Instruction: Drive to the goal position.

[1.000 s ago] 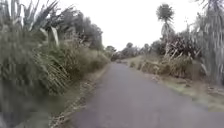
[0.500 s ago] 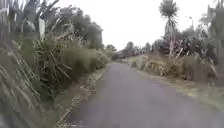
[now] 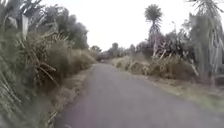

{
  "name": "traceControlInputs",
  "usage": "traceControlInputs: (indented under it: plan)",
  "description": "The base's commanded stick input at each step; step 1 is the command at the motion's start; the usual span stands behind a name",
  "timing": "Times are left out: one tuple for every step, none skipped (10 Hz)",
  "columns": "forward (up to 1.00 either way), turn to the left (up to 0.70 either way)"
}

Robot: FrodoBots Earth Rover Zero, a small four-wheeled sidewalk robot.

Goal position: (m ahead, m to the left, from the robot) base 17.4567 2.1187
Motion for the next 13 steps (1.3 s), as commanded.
traceControlInputs:
  plan:
    - [0.0,0.0]
    - [0.85,0.0]
    - [0.85,0.0]
    - [0.85,0.0]
    - [0.85,0.0]
    - [0.85,0.0]
    - [0.85,0.0]
    - [0.85,0.0]
    - [0.85,0.0]
    - [0.85,0.0]
    - [0.85,0.0]
    - [0.85,0.0]
    - [0.85,0.0]
